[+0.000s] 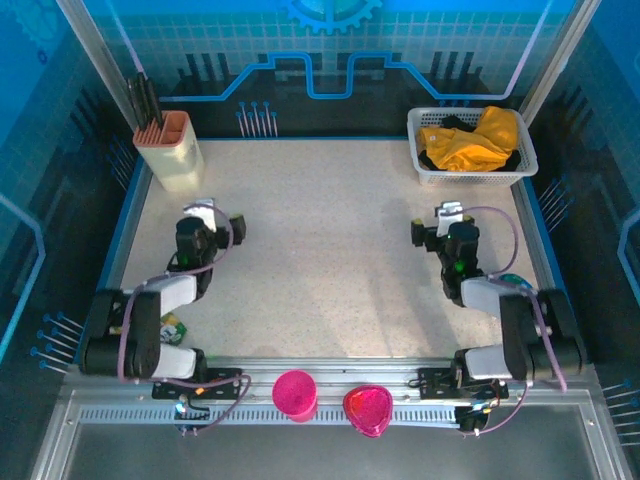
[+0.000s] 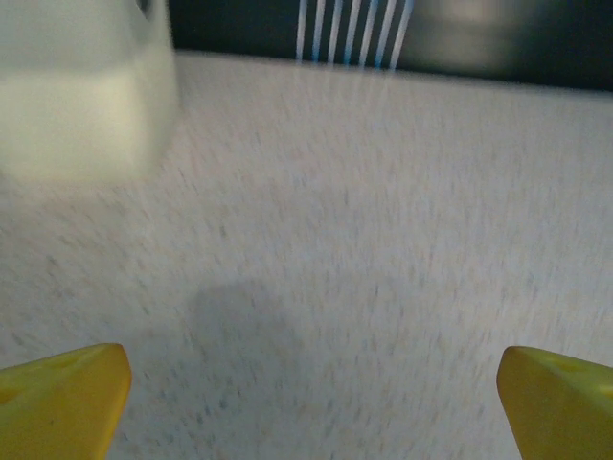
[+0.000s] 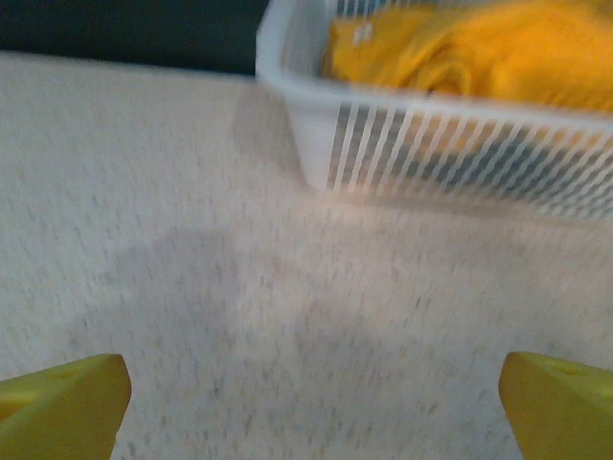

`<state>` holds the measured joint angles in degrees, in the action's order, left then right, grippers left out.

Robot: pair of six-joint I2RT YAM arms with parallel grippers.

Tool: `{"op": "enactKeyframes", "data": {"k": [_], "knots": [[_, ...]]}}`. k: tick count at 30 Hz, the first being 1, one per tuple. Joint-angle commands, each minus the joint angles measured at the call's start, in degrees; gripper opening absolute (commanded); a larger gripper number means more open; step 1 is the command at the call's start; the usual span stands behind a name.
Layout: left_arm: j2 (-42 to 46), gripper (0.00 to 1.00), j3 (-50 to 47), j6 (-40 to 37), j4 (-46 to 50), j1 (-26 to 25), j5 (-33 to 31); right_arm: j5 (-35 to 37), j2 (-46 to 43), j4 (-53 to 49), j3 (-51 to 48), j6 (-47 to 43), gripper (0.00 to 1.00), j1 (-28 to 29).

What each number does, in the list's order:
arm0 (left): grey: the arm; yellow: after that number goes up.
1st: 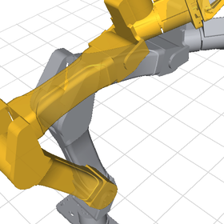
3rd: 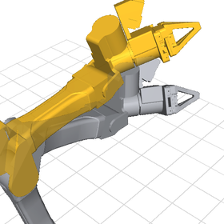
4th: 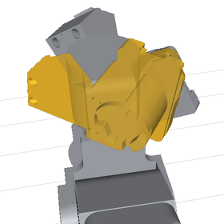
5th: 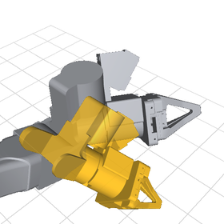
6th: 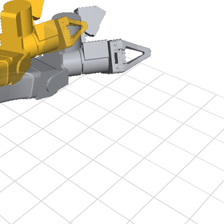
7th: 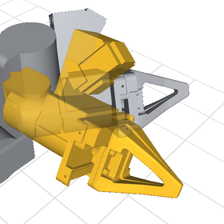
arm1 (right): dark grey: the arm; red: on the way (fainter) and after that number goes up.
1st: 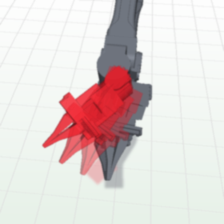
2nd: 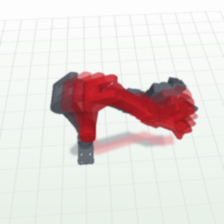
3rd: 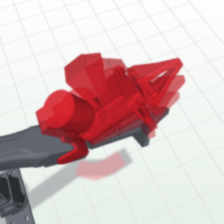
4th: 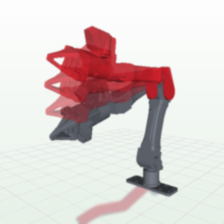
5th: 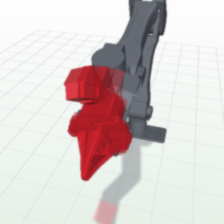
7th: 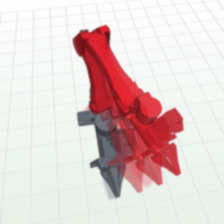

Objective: Fold and stack the t-shirts

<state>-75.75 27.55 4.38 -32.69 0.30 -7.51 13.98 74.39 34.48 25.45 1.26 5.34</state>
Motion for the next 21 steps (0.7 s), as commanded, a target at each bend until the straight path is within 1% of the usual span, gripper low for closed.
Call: {"op": "enactKeyframes", "data": {"k": [1,3,6,8,11,14,19,21], "knots": [[7.2,0.99,8.1,10.8,17.9,-0.9,-8.2,3.5,-6.1,-24.8,14.0,4.2,1.0,-0.6],[9.1,0.99,12.1,14.4,25.1,-2.1,-8.3,3.5,-4.1,-36.0,23.5,5.4,1.0,-1.7],[10.5,0.99,18.4,16.4,35.8,-5.0,-8.4,2.4,3.8,-51.0,39.9,5.5,1.0,-3.8],[11.0,0.99,21.7,15.7,41.7,-7.0,-7.6,1.1,11.3,-59.6,51.0,5.2,1.0,-5.4],[12.0,0.99,24.8,14.8,47.7,-9.8,-7.9,-1.0,23.1,-70.3,67.1,4.8,1.0,-7.2],[13.1,0.99,26.4,15.2,52.0,-12.0,-8.1,-3.3,33.8,-77.2,80.6,4.4,1.0,-8.0],[13.9,0.99,29.3,17.0,59.5,-14.3,-8.0,-4.3,47.9,-85.1,98.5,5.4,0.94,-8.8],[14.0,0.97,30.0,17.3,61.7,-15.5,-7.6,-4.9,52.8,-87.4,104.1,5.8,0.92,-9.1]]}}
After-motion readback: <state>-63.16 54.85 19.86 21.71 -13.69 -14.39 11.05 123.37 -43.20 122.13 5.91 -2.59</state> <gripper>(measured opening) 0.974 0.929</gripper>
